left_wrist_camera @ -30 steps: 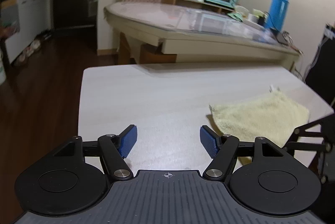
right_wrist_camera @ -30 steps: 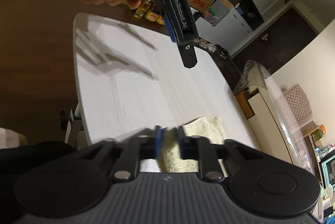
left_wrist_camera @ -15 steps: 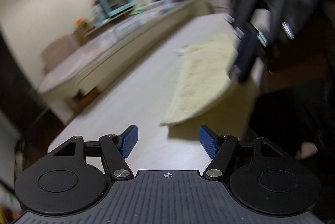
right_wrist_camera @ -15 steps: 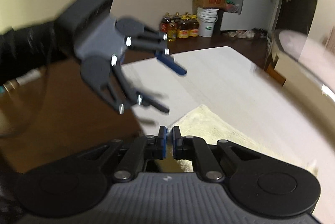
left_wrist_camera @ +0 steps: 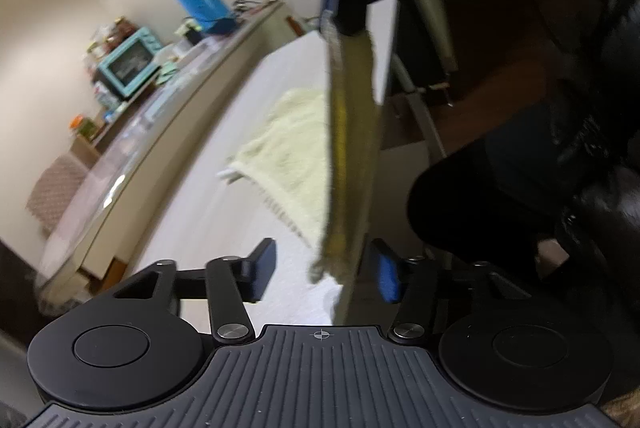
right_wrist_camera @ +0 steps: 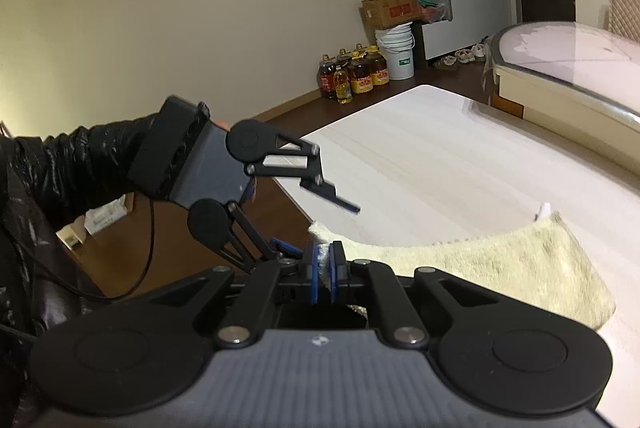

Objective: Fold towel
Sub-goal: 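Grasp the lifted towel edge with the left gripper while the right gripper holds it, then fold the held towel edge over onto the rest of the towel with both grippers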

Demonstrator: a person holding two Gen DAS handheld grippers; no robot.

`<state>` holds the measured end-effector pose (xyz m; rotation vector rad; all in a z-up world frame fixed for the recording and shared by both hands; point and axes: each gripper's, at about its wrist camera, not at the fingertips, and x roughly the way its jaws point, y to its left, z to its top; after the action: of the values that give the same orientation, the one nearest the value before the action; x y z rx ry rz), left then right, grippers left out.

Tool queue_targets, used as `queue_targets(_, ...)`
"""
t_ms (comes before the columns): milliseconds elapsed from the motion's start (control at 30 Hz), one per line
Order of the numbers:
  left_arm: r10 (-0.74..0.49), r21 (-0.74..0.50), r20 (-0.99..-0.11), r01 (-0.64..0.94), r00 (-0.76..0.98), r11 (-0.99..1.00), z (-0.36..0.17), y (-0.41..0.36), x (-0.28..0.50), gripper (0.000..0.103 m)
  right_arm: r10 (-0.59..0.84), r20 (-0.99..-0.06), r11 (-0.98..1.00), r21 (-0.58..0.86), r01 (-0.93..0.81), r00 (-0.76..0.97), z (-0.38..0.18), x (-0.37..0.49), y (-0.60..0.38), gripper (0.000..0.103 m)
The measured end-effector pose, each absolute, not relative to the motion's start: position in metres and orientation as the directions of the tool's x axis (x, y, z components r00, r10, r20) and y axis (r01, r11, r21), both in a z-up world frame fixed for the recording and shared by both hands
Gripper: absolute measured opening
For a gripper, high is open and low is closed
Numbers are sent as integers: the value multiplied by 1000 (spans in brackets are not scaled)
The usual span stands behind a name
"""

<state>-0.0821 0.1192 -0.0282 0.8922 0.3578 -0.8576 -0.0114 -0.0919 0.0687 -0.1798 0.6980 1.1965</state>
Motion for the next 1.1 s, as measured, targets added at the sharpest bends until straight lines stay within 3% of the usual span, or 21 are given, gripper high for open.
queue_targets(200,-494,521,-645,808,583,275,-32,107,-88,11,791,-583,385,237,-892,187,63,-17,-102,7)
queue_targets(433,-480,481,-706,850,521,215,-10,107,-94,10,808,-575,342,279,-897,129,49,-25,-117,7)
queue_targets(733,-472,427,-753,886,459,180,34,90,-59,10,857,-487,372,360,-856,168,44,-7,-159,7)
queue_targets(1100,-457,313,-795,915,400,256,48,52,42,9,884,-392,441,522,-730,254,29,80,-213,6)
